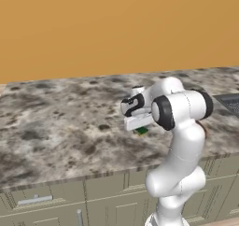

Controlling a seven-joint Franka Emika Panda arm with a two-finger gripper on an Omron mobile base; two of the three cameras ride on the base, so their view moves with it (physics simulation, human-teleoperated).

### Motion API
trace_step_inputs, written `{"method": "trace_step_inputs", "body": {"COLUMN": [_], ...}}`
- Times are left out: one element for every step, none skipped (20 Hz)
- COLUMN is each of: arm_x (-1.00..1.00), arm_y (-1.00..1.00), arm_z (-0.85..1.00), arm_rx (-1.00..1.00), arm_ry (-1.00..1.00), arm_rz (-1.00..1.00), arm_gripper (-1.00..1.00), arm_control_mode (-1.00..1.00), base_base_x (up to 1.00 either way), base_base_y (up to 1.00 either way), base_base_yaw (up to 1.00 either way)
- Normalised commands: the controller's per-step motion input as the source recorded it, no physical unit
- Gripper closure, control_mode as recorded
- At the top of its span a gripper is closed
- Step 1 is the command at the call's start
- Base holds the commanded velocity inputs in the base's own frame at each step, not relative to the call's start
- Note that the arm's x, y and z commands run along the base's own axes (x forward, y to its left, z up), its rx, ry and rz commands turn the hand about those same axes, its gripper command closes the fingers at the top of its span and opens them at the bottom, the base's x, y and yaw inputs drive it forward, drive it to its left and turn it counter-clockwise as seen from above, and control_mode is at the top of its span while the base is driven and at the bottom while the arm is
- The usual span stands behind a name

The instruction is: Pick up the sponge from the counter and clean the cutting board by briefly scrubbing or pressing down on the cutting board. Once finished, release the sponge.

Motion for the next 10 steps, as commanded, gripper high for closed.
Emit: {"method": "trace_step_inputs", "body": {"arm_x": [-0.2,-0.13,-0.18,-0.32,-0.43,-0.5,-0.53,-0.48,-0.47,-0.46], "arm_y": [-0.57,-0.64,-0.77,-0.72,-0.85,-0.78,-0.77,-0.78,-0.79,-0.78], "arm_z": [0.43,0.59,0.66,0.69,0.67,0.69,0.69,0.67,0.68,0.65], "arm_rx": [0.0,0.0,0.0,0.0,0.0,0.0,0.0,0.0,0.0,0.0], "arm_ry": [-0.05,-0.04,-0.03,-0.11,-0.12,-0.13,-0.12,-0.08,-0.05,-0.03], "arm_rz": [0.0,0.0,0.0,0.04,0.07,0.1,0.13,0.13,0.15,0.15], "arm_gripper": [1.0,1.0,1.0,1.0,1.0,1.0,1.0,1.0,1.0,1.0], "arm_control_mode": [-1.0,-1.0,-1.0,-1.0,-1.0,-1.0,-1.0,-1.0,-1.0,-1.0], "base_base_x": [0.0,0.0,0.0,0.0,0.0,0.0,0.0,0.0,0.0,0.0], "base_base_y": [0.0,0.0,0.0,0.0,0.0,0.0,0.0,0.0,0.0,0.0], "base_base_yaw": [0.0,0.0,0.0,0.0,0.0,0.0,0.0,0.0,0.0,0.0]}}
